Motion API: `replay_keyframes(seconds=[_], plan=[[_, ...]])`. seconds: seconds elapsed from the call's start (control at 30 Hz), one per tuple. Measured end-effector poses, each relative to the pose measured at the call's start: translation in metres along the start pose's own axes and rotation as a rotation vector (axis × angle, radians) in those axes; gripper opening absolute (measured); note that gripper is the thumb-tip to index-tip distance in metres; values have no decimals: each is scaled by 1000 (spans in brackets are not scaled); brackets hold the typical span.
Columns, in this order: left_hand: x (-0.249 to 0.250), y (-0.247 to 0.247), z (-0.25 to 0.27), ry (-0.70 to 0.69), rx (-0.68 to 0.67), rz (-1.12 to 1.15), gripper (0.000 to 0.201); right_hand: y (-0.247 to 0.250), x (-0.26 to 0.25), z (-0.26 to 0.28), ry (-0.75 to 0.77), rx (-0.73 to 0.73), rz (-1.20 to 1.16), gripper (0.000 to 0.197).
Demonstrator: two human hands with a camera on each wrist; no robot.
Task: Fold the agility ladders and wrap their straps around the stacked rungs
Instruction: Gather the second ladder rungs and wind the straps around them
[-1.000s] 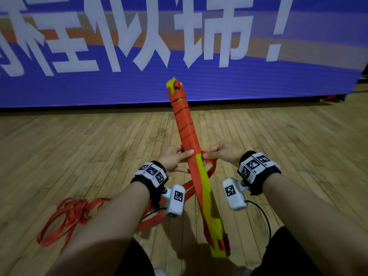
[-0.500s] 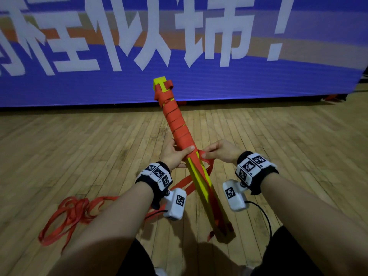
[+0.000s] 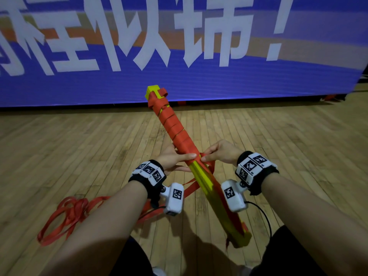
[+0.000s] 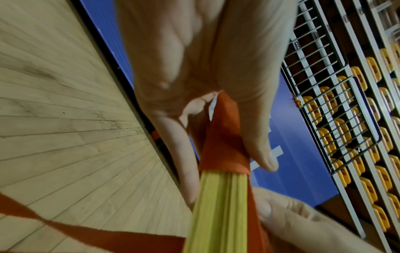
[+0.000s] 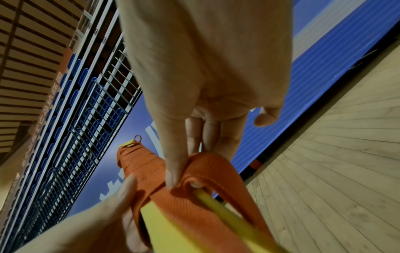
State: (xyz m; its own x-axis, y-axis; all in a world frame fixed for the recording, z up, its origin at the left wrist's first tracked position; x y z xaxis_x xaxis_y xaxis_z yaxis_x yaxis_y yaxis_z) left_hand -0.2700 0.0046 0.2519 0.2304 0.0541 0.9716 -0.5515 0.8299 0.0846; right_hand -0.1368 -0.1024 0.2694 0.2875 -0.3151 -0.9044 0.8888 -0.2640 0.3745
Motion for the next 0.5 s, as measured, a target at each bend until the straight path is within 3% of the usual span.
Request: replay_keyframes(seconds=[0.1,0.2,0.37,0.5], plan=[[4,-3,4,-35,-81,9,30,2,-1,2,-18,10,0,8],[5,-3,5,-50,-104,33,25,3,-1,1,-22,27,-20,6],[3,-3,0,-57,91,54,38,1,0,-1,-2,40,-27,8],[4,-4,-2,-62,170,86,37,-4,1,-4,23,26,-39,17]])
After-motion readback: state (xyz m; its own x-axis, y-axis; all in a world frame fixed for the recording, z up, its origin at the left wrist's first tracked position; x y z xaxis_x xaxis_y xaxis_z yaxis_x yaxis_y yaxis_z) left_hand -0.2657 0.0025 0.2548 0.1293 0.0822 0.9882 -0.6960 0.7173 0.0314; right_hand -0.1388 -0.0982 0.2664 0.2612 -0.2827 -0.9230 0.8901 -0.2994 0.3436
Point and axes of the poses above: each hand's wrist, its own z-axis away from the middle knuckle, its own y-axis out of the back of the hand, x = y × z, the point moved 4 cm from there along -z, towards the middle knuckle, and after that the axes turned 7 degrees about -z, right-handed, at the moved point
